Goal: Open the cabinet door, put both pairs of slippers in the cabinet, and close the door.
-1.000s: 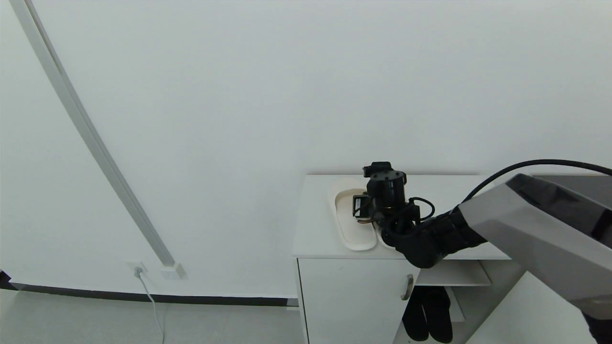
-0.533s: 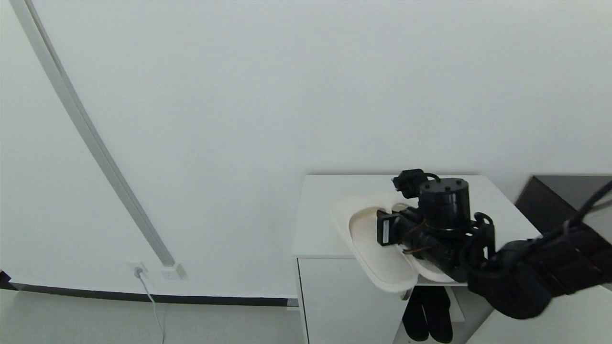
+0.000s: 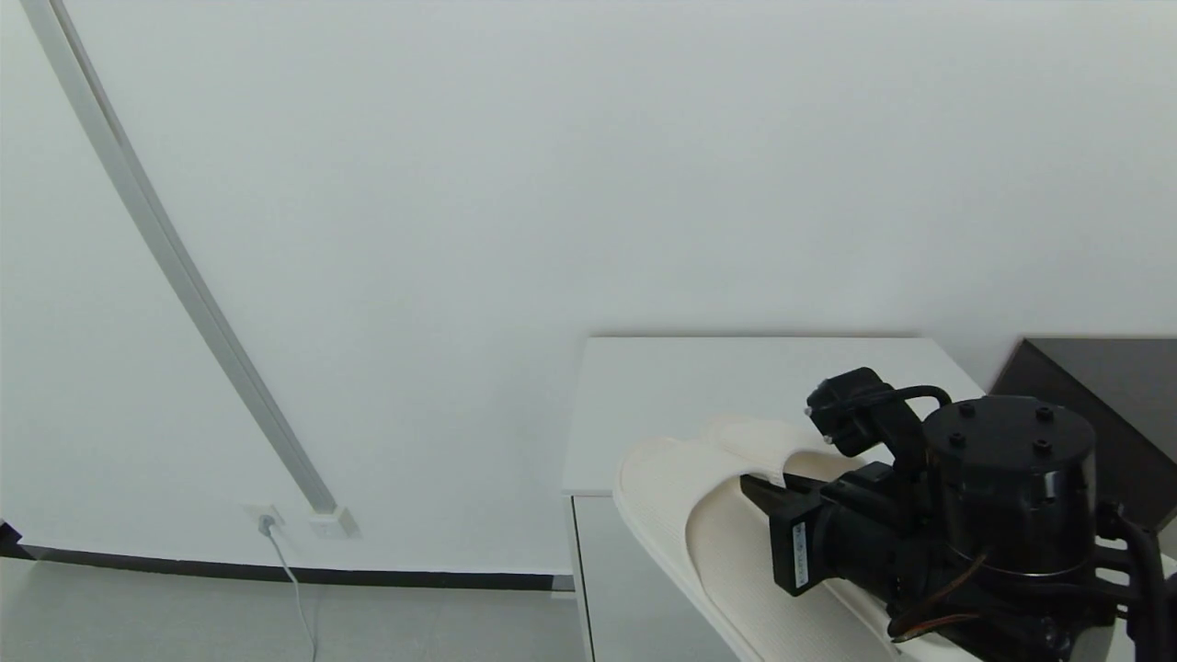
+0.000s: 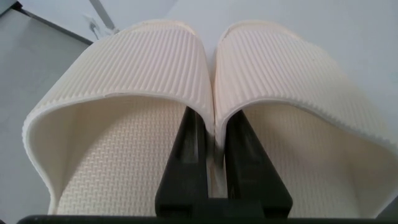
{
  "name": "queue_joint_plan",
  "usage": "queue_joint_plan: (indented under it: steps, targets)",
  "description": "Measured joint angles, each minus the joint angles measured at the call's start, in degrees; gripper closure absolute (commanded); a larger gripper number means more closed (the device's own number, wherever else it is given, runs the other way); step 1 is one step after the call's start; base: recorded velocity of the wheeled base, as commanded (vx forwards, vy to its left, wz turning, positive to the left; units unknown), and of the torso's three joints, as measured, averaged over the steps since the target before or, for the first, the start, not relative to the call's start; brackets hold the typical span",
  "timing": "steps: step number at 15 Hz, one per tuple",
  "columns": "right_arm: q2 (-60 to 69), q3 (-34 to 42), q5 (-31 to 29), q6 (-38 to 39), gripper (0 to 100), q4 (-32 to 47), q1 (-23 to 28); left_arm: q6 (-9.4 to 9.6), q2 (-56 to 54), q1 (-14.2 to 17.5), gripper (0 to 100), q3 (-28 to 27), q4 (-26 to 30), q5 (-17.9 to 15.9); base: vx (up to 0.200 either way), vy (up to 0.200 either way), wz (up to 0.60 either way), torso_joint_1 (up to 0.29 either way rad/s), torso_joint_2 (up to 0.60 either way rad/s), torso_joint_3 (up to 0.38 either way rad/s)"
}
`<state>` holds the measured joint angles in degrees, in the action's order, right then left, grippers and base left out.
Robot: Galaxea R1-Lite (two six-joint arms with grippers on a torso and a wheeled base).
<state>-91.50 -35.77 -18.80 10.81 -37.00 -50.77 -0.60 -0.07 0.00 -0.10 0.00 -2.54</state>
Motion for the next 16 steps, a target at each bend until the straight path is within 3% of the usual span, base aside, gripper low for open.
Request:
queue_joint_plan:
  steps: [3,13,16]
  targets:
    - [0.5,0.0,0.0,0.0,100,0.0,-0.2,0.06,0.0,0.0,100,0.0,0.0,0.0,0.0,0.0,0.0,0.0,0.0,0.0]
    - [0.7,0.7,0.0,0.4,100,0.0,-0.2,0.05,0.0,0.0,100,0.0,0.0,-0.1,-0.2,0.0,0.0,0.003,0.0,0.001]
    - [0.7,1.0,0.0,0.4,100,-0.1,-0.3,0.02,0.0,0.0,100,0.0,0.0,-0.1,0.0,0.0,0.0,0.0,0.0,0.0]
